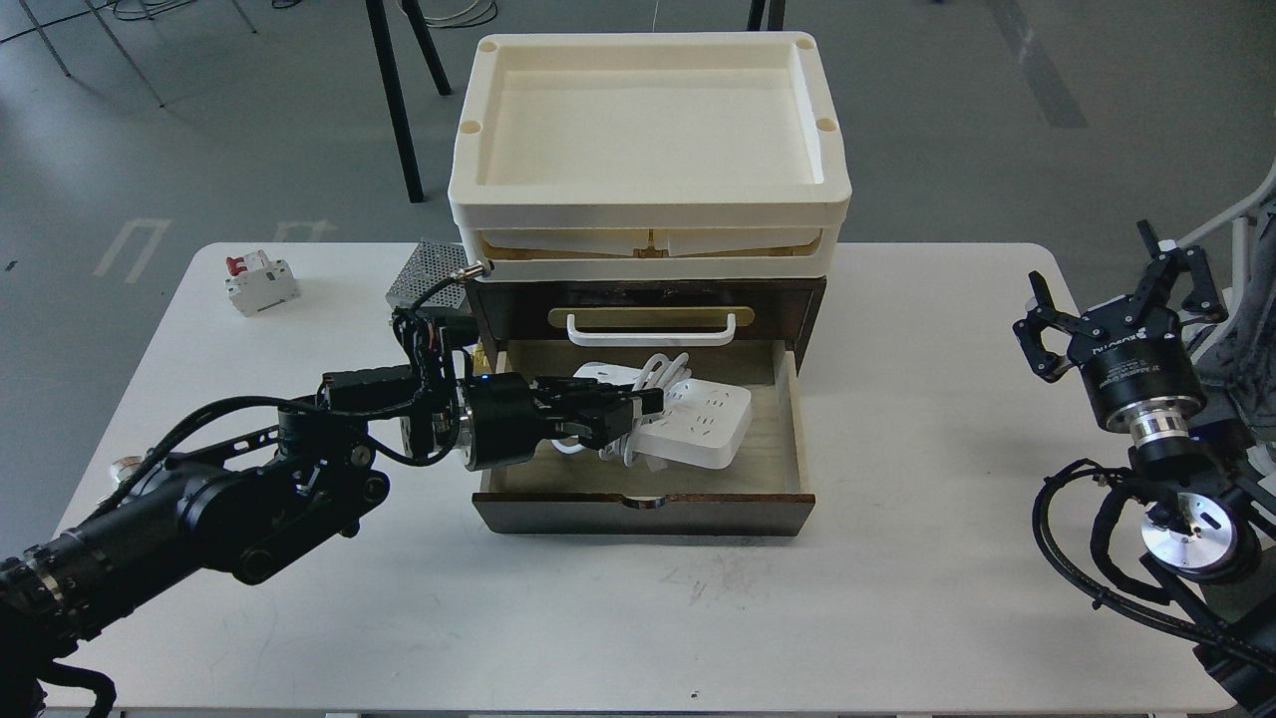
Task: Put charging cable into cabinet
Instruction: 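Open the left gripper to release the charger in the drawer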
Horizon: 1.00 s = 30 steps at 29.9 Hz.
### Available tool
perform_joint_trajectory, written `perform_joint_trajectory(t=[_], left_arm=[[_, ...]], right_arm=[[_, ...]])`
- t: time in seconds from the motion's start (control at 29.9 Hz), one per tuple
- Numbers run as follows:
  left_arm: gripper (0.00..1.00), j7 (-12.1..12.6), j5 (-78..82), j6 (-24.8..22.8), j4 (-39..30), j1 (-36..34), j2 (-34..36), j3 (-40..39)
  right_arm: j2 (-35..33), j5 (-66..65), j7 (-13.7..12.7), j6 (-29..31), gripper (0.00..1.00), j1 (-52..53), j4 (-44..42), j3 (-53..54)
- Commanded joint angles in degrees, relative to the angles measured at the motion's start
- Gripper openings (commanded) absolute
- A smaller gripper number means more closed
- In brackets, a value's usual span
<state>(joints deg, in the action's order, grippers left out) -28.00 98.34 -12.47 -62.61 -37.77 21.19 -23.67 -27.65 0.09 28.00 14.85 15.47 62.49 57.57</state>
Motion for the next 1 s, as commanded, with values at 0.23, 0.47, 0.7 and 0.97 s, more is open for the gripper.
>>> perform_joint_trajectory(t=[0.23,0.47,0.7,0.97], left_arm=[[0.04,0.0,0.0,1.3,3.8,0.2,-2.7,1.4],[0.1,0.0,-0.5,1.4,8.5,0.3,-4.4,1.4],[0.31,0.0,-1.1,2.1,9.1,0.4,-4.4,1.2],[0.86,0.0,-4.6,1.5,5.4,0.9,-2.9,0.7]], right_arm=[[0.0,0.0,0.0,0.0,0.99,0.0,0.1,0.0],[0.0,0.0,0.0,0.0,0.99,0.0,0.1,0.1],[0.0,0.0,0.0,0.0,0.99,0.0,0.0,0.1],[0.0,0.0,0.0,0.0,0.99,0.0,0.0,0.1]])
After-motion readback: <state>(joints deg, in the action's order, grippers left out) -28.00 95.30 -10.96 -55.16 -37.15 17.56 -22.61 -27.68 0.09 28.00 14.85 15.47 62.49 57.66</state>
